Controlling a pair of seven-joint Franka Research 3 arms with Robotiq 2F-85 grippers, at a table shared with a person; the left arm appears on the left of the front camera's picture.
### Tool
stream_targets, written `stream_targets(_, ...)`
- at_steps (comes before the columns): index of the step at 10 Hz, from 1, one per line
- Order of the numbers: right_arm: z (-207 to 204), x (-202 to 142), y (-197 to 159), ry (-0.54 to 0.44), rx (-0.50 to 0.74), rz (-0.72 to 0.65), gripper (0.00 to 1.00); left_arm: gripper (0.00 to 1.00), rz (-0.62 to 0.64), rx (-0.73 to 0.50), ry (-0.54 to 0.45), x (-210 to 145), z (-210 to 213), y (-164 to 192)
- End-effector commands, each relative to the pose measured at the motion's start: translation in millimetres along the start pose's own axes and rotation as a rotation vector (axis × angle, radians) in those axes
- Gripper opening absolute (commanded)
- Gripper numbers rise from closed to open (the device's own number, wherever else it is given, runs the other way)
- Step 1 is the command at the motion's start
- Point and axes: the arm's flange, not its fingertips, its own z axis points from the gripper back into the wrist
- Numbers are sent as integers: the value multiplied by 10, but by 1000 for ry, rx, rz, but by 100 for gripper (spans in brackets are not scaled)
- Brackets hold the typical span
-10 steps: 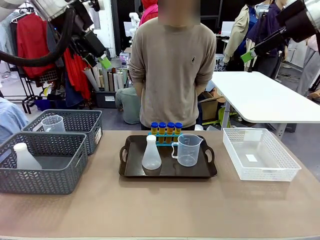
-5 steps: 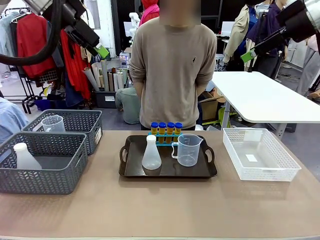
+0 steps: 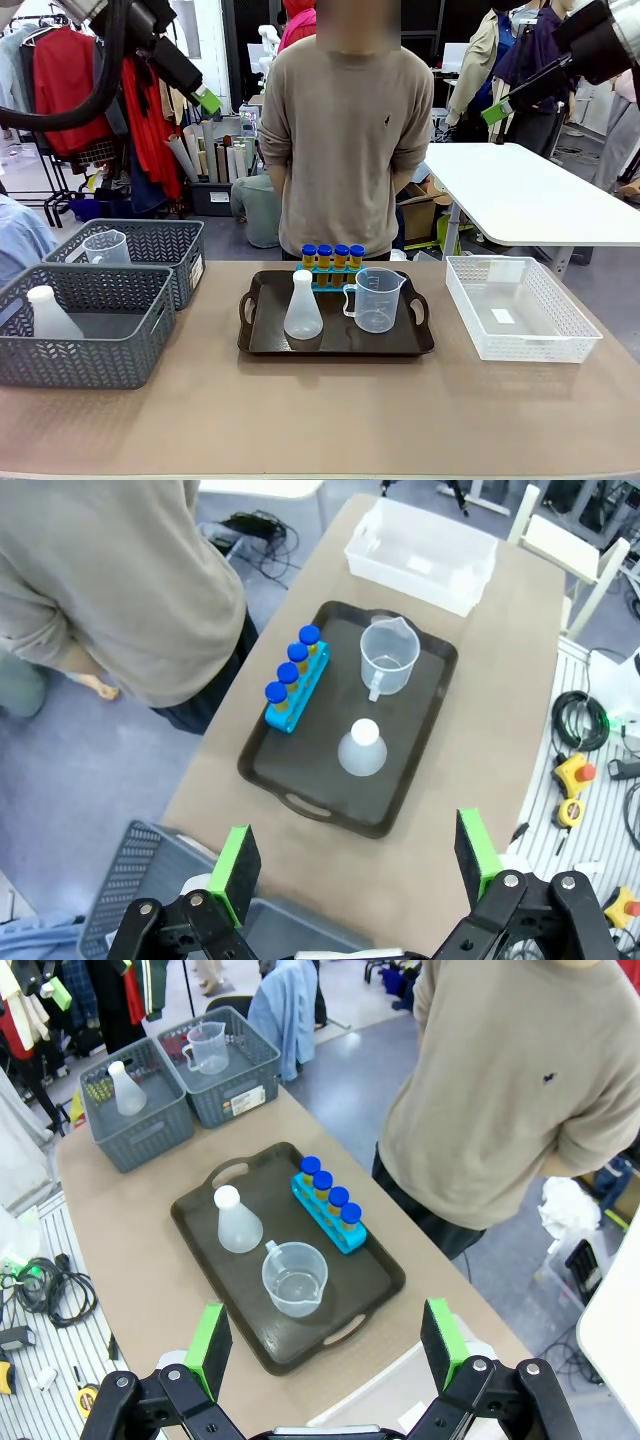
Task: Prepare the laboratory tools.
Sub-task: Pick up one Small flask and place it on the Handle tray.
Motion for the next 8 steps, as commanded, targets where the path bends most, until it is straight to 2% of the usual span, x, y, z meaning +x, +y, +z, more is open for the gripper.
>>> stream_targets(1, -6, -2, 7, -14, 8, 1, 100, 100, 4, 20, -26, -72, -12, -9)
stream_targets(2, -6, -2, 7, -14, 8, 1, 100, 100, 0, 0, 0, 0, 0, 0)
stream_targets(8, -6, -2, 7, -14, 8, 1, 100, 100, 0, 0, 0, 0, 0, 0)
